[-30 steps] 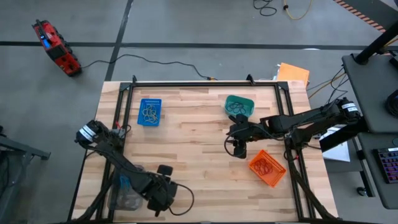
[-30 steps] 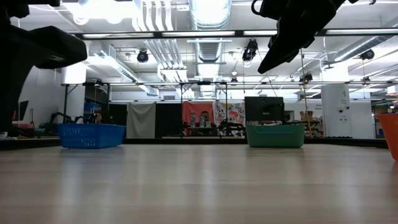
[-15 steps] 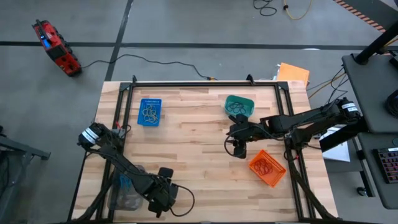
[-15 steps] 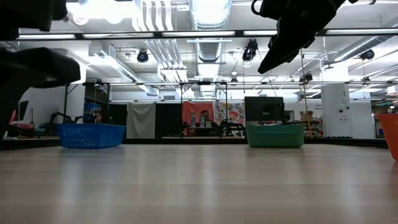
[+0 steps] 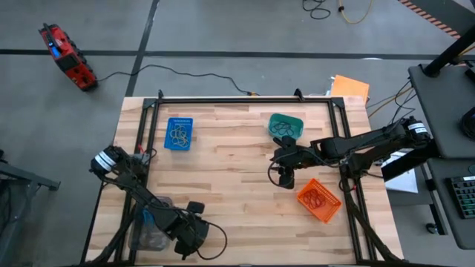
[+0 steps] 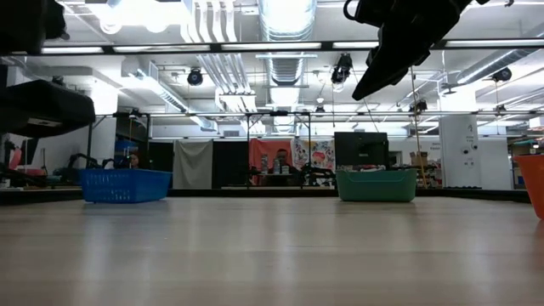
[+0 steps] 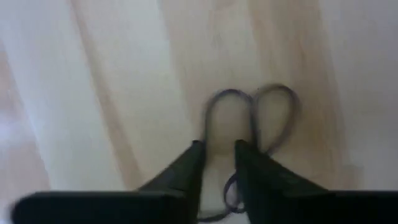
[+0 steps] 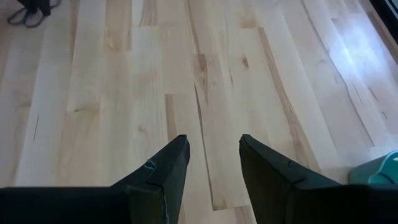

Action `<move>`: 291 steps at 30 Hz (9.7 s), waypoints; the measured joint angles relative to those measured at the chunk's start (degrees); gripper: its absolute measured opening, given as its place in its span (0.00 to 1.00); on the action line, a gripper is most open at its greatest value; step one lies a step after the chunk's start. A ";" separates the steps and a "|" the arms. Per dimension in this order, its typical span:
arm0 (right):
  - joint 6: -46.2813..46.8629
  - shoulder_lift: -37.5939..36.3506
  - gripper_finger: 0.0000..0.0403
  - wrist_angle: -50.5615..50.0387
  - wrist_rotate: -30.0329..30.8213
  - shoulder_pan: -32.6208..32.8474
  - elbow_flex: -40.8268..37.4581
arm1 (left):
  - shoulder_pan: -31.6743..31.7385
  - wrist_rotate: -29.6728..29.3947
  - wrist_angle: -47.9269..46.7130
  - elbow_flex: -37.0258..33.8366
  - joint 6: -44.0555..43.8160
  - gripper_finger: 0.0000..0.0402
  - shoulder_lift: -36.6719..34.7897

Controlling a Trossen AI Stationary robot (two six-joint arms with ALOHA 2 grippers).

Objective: Sort rubber bands into baskets
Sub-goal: Put the violet rubberband into the green bin

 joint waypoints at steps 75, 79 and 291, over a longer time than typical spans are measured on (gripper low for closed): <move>-4.62 0.42 0.35 27.38 0.00 -0.02 -12.28 | 4.32 -6.91 12.01 -9.98 -13.06 0.61 -6.45; -4.62 0.43 0.35 27.40 0.02 -0.02 -12.28 | 4.26 -8.47 12.93 -11.95 -13.68 0.61 -6.58; -2.52 13.48 0.02 -6.93 5.97 -20.42 17.08 | 14.58 -43.54 18.50 -12.96 14.58 0.59 -29.82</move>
